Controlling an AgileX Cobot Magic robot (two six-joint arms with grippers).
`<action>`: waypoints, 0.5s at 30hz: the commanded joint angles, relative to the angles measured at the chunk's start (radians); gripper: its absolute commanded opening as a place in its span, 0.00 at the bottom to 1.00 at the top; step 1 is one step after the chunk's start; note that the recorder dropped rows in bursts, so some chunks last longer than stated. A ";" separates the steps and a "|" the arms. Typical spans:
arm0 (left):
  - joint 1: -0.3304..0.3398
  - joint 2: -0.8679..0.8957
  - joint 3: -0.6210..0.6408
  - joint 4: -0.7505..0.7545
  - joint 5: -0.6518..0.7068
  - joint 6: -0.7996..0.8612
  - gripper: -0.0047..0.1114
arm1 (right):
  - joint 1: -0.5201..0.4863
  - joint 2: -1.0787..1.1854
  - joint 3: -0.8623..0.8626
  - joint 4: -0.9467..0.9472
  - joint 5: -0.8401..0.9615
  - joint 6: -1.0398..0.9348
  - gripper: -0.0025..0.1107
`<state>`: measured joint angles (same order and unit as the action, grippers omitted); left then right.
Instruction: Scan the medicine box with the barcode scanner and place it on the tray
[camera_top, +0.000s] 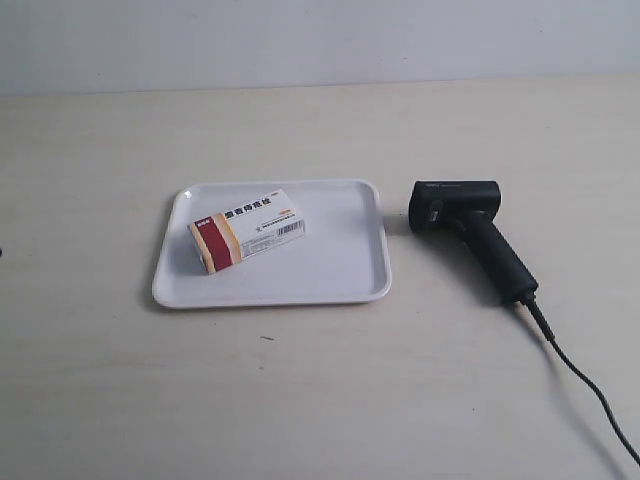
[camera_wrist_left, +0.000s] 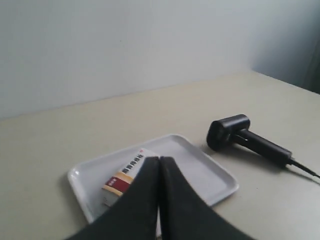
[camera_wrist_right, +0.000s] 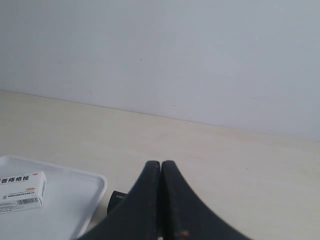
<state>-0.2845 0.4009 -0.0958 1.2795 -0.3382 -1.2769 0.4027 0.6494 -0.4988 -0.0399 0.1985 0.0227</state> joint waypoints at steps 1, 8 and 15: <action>-0.004 -0.078 0.003 0.018 0.131 0.064 0.05 | 0.005 -0.006 0.003 0.003 -0.005 0.004 0.03; 0.060 -0.219 0.082 -0.202 0.405 0.227 0.05 | 0.005 -0.007 0.003 0.007 -0.005 0.004 0.03; 0.202 -0.401 0.096 -0.614 0.481 0.653 0.05 | 0.005 -0.007 0.003 0.007 -0.005 0.004 0.03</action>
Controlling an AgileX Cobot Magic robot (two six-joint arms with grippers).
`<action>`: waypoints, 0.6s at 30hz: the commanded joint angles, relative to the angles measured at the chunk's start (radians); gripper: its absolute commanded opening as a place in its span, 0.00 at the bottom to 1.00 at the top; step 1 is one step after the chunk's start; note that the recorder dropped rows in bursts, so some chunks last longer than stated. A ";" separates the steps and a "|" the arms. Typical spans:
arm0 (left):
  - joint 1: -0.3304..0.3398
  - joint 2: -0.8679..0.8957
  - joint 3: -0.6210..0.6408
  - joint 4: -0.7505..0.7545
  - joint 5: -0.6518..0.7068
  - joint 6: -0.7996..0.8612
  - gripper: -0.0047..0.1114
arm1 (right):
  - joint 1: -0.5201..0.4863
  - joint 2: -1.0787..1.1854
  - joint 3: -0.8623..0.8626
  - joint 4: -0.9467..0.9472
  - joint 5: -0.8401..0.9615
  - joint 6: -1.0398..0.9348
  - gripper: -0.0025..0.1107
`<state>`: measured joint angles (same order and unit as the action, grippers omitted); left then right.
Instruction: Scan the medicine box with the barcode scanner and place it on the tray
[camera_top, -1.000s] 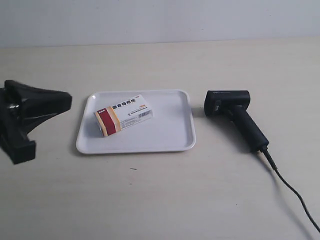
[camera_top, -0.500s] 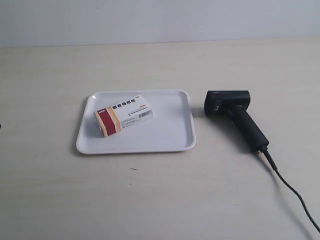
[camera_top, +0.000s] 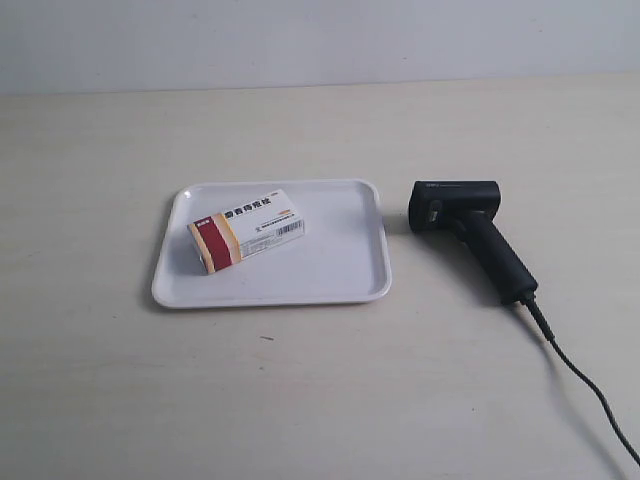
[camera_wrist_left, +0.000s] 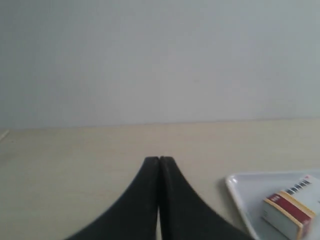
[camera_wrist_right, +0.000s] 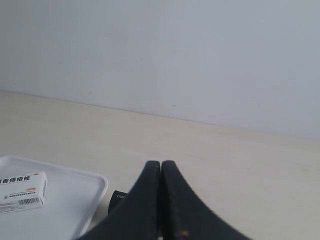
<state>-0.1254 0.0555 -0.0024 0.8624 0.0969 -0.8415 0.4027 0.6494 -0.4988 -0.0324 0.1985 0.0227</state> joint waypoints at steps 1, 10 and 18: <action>0.055 -0.055 0.002 -0.265 0.060 0.294 0.05 | 0.005 -0.007 0.003 0.000 -0.005 0.004 0.03; 0.105 -0.055 0.002 -0.681 0.163 0.740 0.05 | 0.005 -0.007 0.003 0.000 -0.005 0.004 0.03; 0.105 -0.055 0.002 -0.817 0.163 0.841 0.05 | 0.005 -0.007 0.003 0.000 -0.005 0.004 0.03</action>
